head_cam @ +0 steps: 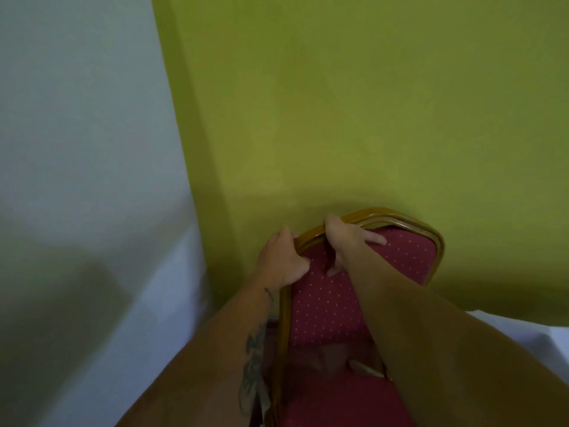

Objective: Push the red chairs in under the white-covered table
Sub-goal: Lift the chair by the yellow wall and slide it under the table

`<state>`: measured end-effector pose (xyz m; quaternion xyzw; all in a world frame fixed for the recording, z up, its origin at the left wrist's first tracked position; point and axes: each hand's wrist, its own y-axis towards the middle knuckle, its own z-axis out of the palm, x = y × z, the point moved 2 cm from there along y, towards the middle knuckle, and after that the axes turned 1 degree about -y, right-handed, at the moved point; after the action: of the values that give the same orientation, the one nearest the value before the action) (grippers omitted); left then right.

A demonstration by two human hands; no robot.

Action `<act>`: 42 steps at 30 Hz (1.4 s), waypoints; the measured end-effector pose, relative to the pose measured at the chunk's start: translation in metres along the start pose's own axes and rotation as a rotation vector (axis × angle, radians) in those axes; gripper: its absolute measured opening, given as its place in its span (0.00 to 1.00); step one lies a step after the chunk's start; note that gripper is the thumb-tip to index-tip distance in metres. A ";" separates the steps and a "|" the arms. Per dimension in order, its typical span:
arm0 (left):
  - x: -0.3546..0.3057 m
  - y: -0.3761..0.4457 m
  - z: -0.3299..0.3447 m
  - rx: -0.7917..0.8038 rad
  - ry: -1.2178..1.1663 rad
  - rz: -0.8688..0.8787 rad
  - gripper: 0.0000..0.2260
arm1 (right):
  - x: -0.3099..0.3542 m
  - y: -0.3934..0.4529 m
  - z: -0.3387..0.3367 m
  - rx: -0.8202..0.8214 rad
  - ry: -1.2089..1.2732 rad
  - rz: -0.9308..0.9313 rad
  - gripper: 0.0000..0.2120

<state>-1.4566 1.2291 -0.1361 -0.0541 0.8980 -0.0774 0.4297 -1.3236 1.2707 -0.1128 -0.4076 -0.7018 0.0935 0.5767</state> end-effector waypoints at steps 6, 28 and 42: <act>0.021 -0.021 -0.012 -0.033 -0.060 -0.080 0.15 | -0.014 -0.003 0.022 0.091 -0.045 -0.070 0.72; 0.058 -0.274 -0.034 0.114 -0.128 -0.112 0.15 | -0.148 -0.170 -0.041 0.372 -0.427 -0.213 0.66; -0.050 -0.311 -0.022 0.178 0.167 -0.076 0.10 | -0.277 -0.268 -0.111 0.464 -0.440 -0.354 0.59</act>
<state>-1.4331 0.9340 -0.0267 -0.0432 0.9176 -0.1772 0.3533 -1.3494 0.8706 -0.1196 -0.1081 -0.8288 0.2342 0.4965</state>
